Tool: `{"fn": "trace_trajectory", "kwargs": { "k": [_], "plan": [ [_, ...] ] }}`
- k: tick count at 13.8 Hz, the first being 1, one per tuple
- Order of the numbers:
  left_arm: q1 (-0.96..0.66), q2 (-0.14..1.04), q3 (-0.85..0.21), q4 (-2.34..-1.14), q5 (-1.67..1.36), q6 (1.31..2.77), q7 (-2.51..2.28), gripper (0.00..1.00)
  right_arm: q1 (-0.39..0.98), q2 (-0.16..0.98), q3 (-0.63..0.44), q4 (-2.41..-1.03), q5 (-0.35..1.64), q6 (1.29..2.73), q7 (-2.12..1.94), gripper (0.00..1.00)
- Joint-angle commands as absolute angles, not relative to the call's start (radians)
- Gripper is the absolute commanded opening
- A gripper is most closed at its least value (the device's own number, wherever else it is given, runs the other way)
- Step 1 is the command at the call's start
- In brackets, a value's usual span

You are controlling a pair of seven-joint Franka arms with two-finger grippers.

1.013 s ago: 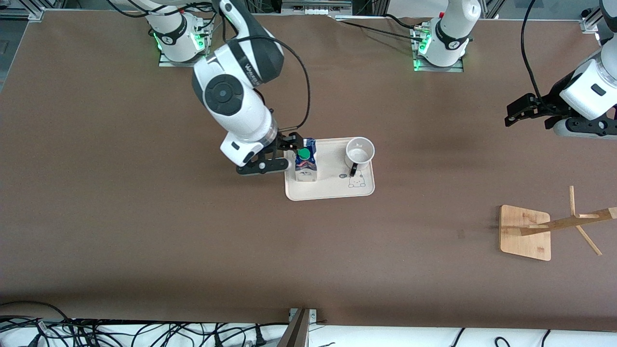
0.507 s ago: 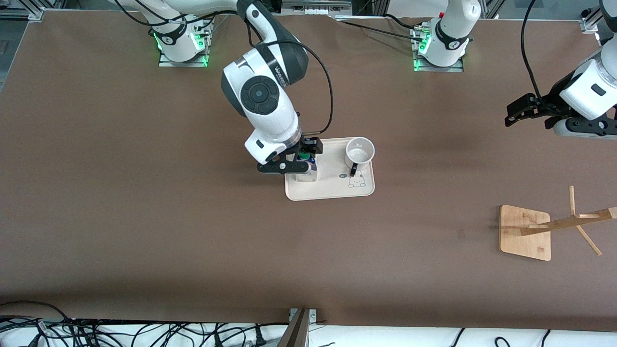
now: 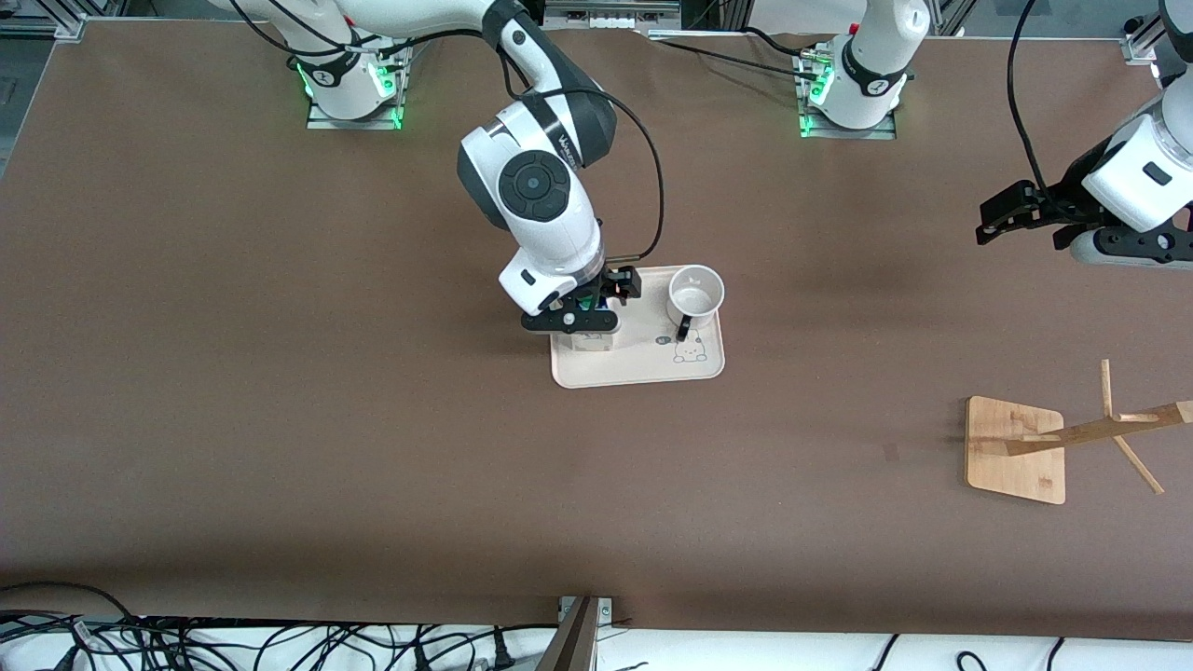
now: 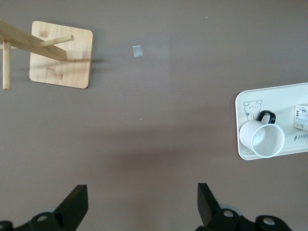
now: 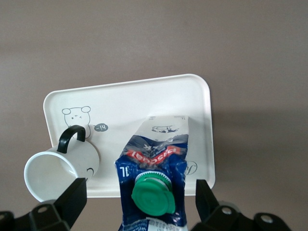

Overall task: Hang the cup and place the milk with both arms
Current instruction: 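Lower the right gripper around the milk carton and close it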

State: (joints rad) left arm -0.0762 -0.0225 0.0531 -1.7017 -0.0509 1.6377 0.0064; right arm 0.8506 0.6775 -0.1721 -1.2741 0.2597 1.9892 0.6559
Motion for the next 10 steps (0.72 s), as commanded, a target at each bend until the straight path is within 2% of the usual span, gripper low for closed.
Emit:
{"fn": "trace_trajectory", "kwargs": {
  "k": [1, 10],
  "plan": [
    [-0.064, -0.018, 0.049, -1.687, -0.077, 1.634, 0.026, 1.0, 0.865, 0.692, -0.192, -1.27, 0.275, 1.977, 0.637, 1.0],
    [-0.054, -0.005, 0.041, -1.677, -0.078, 1.632, 0.046, 1.0, 0.888, 0.675, -0.19, -1.345, 0.275, 1.971, 0.624, 1.0]
  ]
}}
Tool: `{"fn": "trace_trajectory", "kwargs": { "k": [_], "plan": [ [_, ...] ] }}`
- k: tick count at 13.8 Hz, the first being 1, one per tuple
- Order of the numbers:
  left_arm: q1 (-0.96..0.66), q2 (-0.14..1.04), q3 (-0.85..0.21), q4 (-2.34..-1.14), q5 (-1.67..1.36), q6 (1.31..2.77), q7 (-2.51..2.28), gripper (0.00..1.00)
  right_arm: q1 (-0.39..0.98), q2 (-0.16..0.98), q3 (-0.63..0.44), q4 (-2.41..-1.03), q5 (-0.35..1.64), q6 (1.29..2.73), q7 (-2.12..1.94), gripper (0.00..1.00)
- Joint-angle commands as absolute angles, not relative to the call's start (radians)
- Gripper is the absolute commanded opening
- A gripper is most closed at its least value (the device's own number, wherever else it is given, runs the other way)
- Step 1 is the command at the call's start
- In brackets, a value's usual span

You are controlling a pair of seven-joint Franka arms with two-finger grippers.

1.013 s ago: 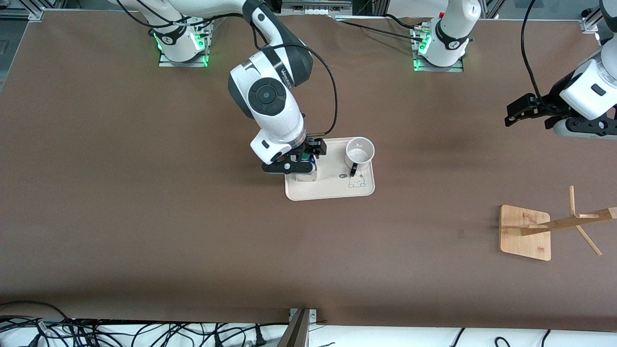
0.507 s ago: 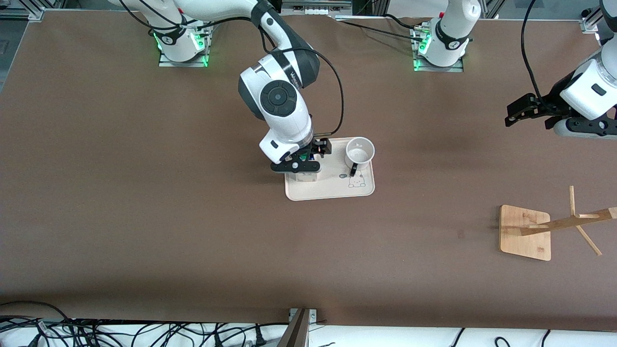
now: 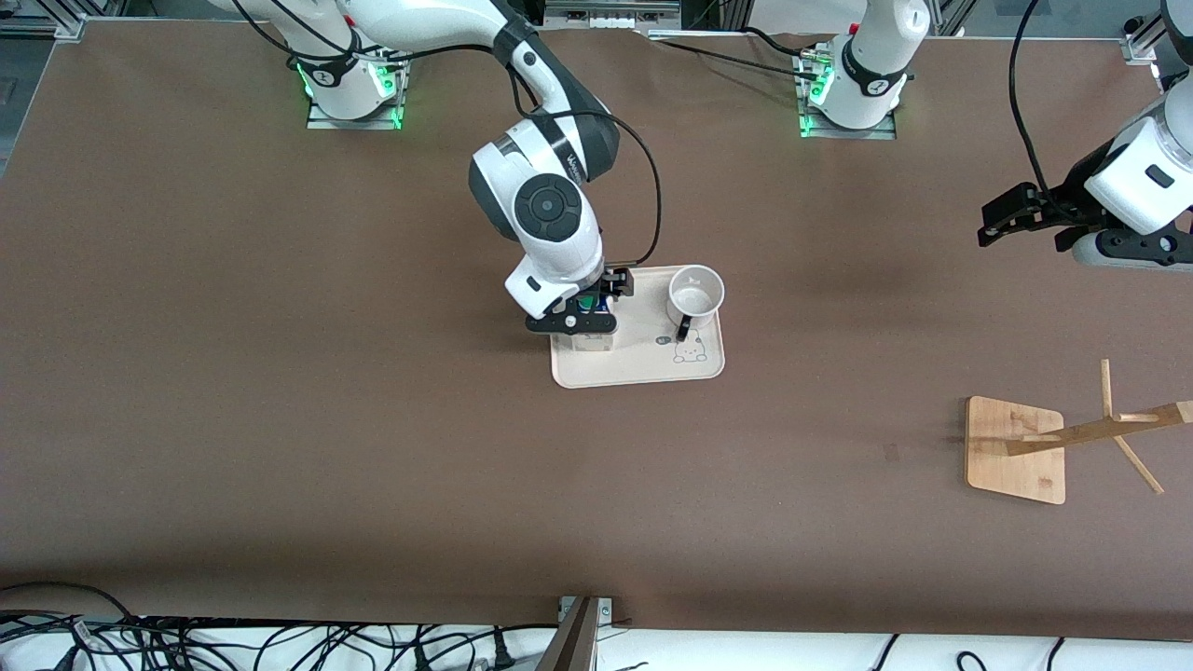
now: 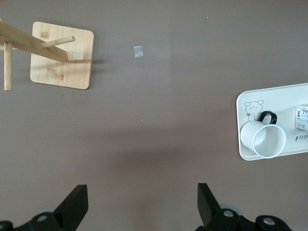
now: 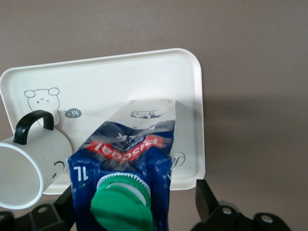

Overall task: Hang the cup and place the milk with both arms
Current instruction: 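Lower the right gripper around the milk carton and close it, then lift the milk carton with the right gripper while the left gripper reaches the mug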

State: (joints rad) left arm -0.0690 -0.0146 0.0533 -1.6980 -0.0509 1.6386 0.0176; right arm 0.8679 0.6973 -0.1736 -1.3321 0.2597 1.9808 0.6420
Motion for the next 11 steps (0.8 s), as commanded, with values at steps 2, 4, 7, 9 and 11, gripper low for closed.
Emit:
{"fn": "trace_trajectory", "kwargs": {
  "k": [2, 4, 7, 9, 11],
  "plan": [
    [-0.054, -0.008, 0.032, -1.683, -0.078, 1.631, 0.032, 1.0, 0.887, 0.669, -0.192, -1.345, 0.276, 1.959, 0.621, 1.0],
    [-0.051, -0.008, 0.017, -1.681, -0.078, 1.629, 0.032, 1.0, 0.887, 0.664, -0.192, -1.345, 0.275, 1.953, 0.623, 0.67],
    [-0.052, -0.008, 0.003, -1.681, -0.077, 1.628, 0.032, 1.0, 0.887, 0.666, -0.192, -1.345, 0.268, 1.944, 0.623, 0.48],
    [-0.052, -0.006, -0.005, -1.681, -0.077, 1.629, 0.029, 1.0, 0.888, 0.664, -0.192, -1.344, 0.271, 1.944, 0.627, 0.46],
    [-0.052, -0.005, -0.023, -1.678, -0.077, 1.629, 0.02, 1.0, 0.888, 0.652, -0.193, -1.341, 0.267, 1.931, 0.632, 0.46]
  ]
}}
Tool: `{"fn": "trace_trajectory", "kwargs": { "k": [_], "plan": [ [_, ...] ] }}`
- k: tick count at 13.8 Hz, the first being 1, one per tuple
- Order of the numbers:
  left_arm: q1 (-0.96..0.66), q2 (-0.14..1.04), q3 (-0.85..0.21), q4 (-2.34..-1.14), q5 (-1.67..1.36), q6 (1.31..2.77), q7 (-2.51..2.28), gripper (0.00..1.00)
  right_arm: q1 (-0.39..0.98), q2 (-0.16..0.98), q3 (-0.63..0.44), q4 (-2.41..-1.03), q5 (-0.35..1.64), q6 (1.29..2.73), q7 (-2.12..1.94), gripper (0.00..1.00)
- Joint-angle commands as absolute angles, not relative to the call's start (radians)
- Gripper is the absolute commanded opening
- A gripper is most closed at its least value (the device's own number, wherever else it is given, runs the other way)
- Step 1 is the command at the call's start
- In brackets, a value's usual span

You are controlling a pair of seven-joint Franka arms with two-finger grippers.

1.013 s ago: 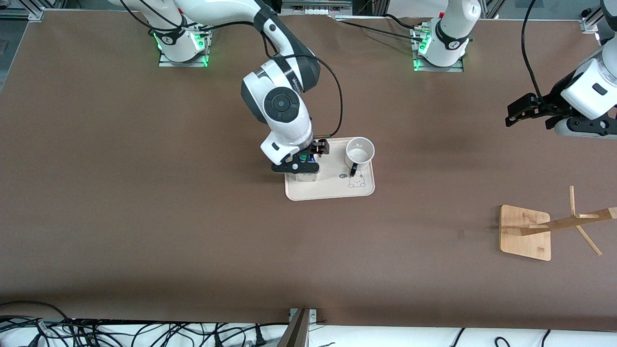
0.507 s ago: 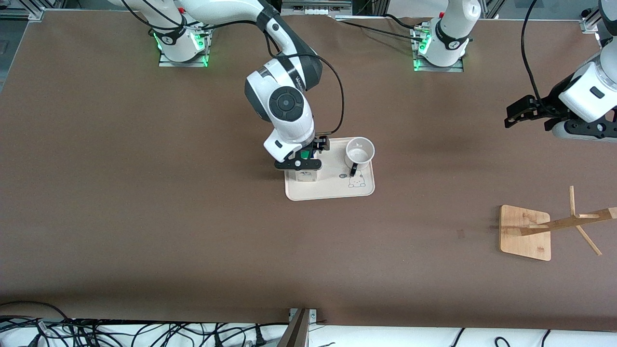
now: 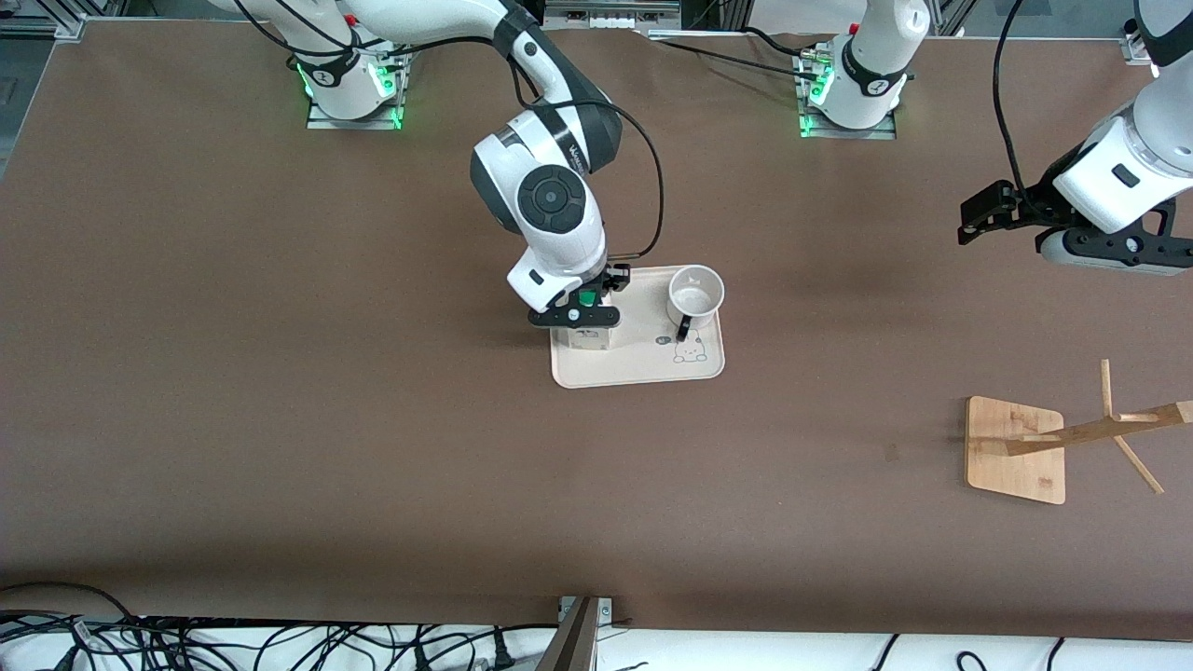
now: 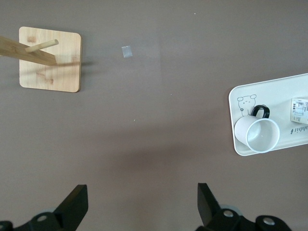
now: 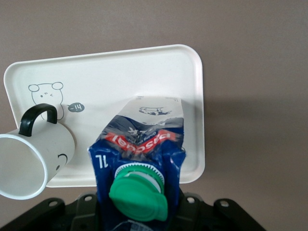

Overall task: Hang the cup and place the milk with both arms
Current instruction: 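Lift the milk carton with the right gripper while the left gripper reaches the mug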

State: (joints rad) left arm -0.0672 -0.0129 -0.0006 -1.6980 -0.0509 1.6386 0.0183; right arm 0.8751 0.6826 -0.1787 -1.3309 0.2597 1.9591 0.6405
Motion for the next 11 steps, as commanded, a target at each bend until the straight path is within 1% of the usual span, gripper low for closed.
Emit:
{"fn": "trace_trajectory", "kwargs": {
  "k": [1, 3, 4, 6, 7, 9, 11],
  "plan": [
    [-0.052, -0.005, -0.026, -1.678, -0.077, 1.631, 0.009, 1.0, 0.89, 0.637, -0.205, -1.335, 0.265, 1.91, 0.632, 0.46],
    [-0.054, 0.002, -0.038, -1.677, -0.078, 1.634, -0.001, 1.0, 0.908, 0.58, -0.262, -1.333, 0.265, 1.869, 0.624, 0.46],
    [-0.055, 0.012, -0.063, -1.677, -0.078, 1.637, -0.038, 1.0, 0.922, 0.545, -0.294, -1.333, 0.267, 1.844, 0.624, 0.46],
    [-0.081, 0.041, -0.083, -1.674, -0.084, 1.64, -0.147, 1.0, 0.927, 0.491, -0.336, -1.319, 0.267, 1.752, 0.626, 0.46],
    [-0.092, 0.063, -0.124, -1.674, -0.107, 1.641, -0.194, 1.0, 0.919, 0.476, -0.342, -1.289, 0.253, 1.708, 0.624, 0.46],
    [-0.113, 0.104, -0.178, -1.677, -0.11, 1.701, -0.296, 1.0, 0.873, 0.418, -0.344, -1.279, 0.215, 1.651, 0.573, 0.46],
    [-0.191, 0.168, -0.196, -1.684, -0.103, 1.735, -0.365, 1.0, 0.784, 0.352, -0.344, -1.32, 0.209, 1.614, 0.442, 0.46]
  ]
}}
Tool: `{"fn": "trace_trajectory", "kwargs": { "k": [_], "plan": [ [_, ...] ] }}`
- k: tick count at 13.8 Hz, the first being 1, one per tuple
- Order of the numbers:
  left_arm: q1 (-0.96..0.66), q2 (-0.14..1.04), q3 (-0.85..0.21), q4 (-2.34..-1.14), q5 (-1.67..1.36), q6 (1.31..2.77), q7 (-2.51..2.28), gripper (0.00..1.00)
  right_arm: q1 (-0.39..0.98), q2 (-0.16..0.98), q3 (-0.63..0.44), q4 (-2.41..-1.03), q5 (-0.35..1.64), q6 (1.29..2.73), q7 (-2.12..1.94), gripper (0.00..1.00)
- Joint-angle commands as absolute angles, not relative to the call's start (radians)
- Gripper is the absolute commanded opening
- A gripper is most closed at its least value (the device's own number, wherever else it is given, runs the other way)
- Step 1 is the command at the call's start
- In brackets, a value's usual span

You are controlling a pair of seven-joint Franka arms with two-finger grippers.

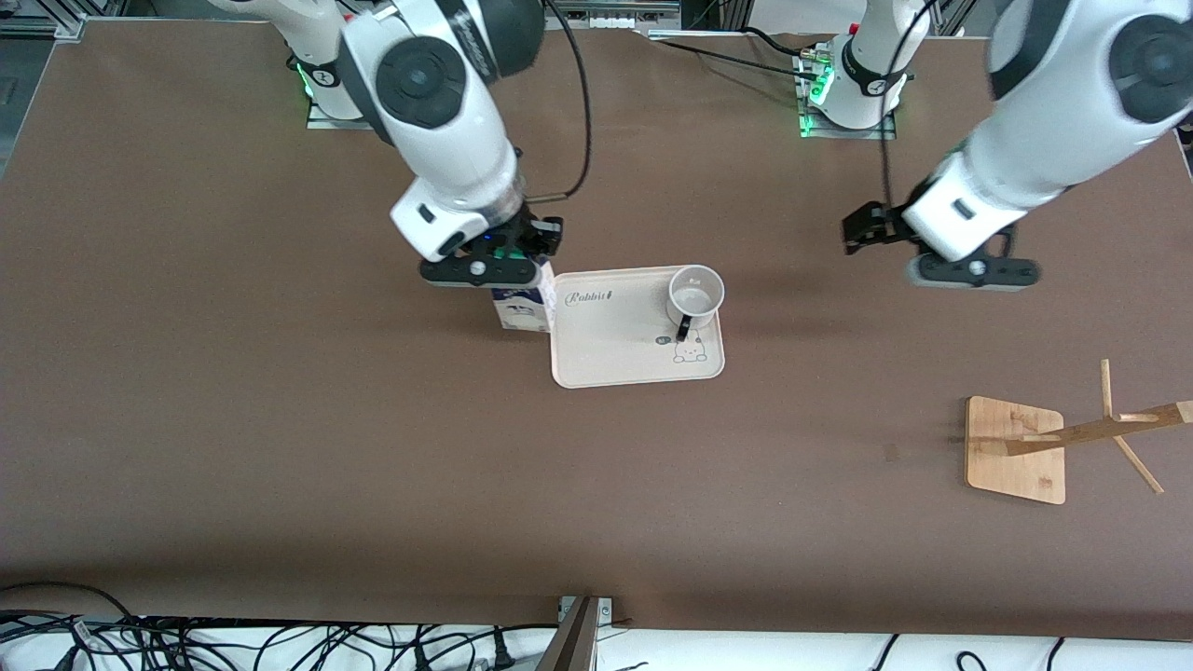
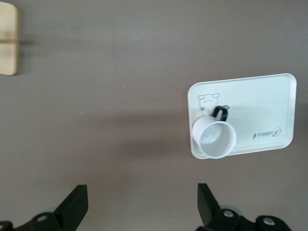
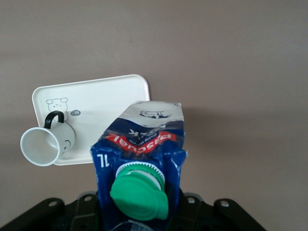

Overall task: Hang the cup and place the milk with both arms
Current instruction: 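Lift the milk carton with the right gripper while the left gripper reaches the mug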

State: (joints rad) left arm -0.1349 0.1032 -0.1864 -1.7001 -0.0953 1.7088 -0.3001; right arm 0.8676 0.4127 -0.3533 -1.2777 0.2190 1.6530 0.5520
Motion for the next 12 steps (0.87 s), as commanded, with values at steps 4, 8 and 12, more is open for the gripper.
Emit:
{"fn": "trace_trajectory", "kwargs": {
  "k": [4, 8, 12],
  "plan": [
    [-0.296, 0.271, -0.204, -1.79, -0.109, 1.955, -0.4, 1.0, 0.544, 0.249, -0.336, -1.404, 0.141, 1.502, 0.11, 0.46],
    [-0.371, 0.363, -0.207, -1.868, -0.098, 2.155, -0.396, 1.0, 0.373, 0.215, -0.334, -1.465, 0.092, 1.451, -0.079, 0.46],
    [-0.445, 0.451, -0.207, -1.882, -0.065, 2.253, -0.397, 1.0, 0.308, 0.193, -0.334, -1.624, 0.048, 1.54, -0.218, 0.46]
  ]
}}
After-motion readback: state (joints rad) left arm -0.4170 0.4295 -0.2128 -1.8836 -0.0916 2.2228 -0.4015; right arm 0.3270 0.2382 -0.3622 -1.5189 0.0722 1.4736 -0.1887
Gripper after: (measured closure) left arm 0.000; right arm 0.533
